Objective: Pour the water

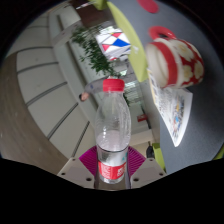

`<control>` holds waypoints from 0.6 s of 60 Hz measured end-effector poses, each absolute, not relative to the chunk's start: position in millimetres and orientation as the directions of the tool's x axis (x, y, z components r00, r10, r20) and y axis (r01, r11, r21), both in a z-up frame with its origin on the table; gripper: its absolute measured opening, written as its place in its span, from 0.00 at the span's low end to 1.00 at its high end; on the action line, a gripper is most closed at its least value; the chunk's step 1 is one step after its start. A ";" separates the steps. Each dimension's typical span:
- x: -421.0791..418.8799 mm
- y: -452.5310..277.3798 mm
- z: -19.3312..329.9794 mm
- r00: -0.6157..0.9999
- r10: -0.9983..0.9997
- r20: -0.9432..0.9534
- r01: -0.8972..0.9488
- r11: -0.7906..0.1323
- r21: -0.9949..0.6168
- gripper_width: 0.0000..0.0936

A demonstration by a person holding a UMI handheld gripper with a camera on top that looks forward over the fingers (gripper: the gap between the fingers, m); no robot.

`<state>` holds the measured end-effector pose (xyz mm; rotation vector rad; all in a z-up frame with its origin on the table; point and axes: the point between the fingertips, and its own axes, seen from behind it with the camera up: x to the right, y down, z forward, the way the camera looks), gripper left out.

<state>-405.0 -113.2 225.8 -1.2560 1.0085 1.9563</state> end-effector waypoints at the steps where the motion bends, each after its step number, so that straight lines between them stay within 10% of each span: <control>1: -404.3 -109.9 220.7 -0.392 0.063 -0.918 -0.793 -0.529 0.302 0.38; 23: -400.0 -101.8 177.8 -0.423 -0.066 -0.904 -0.757 -0.522 0.392 0.37; 36: -375.8 -116.5 256.8 0.258 0.315 -0.913 -0.796 -0.467 -0.386 0.38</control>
